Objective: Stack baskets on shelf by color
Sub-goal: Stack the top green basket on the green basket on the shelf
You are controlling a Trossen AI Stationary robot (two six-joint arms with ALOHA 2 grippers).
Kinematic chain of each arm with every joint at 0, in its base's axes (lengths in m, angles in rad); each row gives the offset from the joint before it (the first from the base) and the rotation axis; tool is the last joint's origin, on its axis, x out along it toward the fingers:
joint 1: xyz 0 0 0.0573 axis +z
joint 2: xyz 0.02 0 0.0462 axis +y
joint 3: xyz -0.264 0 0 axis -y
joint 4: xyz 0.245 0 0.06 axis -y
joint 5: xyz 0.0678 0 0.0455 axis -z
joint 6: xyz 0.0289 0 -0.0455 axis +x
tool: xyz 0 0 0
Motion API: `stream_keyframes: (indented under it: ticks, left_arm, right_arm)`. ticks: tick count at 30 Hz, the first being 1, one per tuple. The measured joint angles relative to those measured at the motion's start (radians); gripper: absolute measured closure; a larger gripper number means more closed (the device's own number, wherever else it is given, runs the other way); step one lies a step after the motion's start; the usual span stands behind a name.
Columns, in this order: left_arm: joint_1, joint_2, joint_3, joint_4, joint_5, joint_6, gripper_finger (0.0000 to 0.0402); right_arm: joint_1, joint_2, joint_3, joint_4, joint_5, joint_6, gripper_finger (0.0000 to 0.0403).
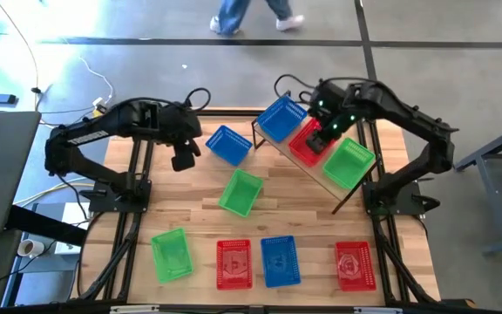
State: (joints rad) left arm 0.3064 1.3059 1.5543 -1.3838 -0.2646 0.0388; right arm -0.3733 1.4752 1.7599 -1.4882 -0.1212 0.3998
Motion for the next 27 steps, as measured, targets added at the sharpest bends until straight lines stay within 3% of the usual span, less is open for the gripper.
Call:
stream_keyframes:
  ticks: [7,18,21,27]
  left_arm:
    - [0.046,-0.058,-0.158,0.13,0.077,0.025,0.0216]
    - [0.06,-0.09,-0.277,0.165,0.081,-0.088,0.0216]
    - [0.052,-0.09,-0.303,0.166,0.08,-0.086,0.0216]
    - [0.031,-0.122,-0.363,0.166,0.111,-0.081,0.0216]
  right_arm:
    - [0.22,-0.001,0.0,0.027,0.066,0.267,0.0327]
    - [0.475,0.027,-0.002,0.172,0.228,0.651,0.0327]
    - [0.509,0.054,-0.002,0.238,0.231,0.649,0.0327]
    - [0.542,0.134,-0.002,0.382,0.226,0.395,0.0327]
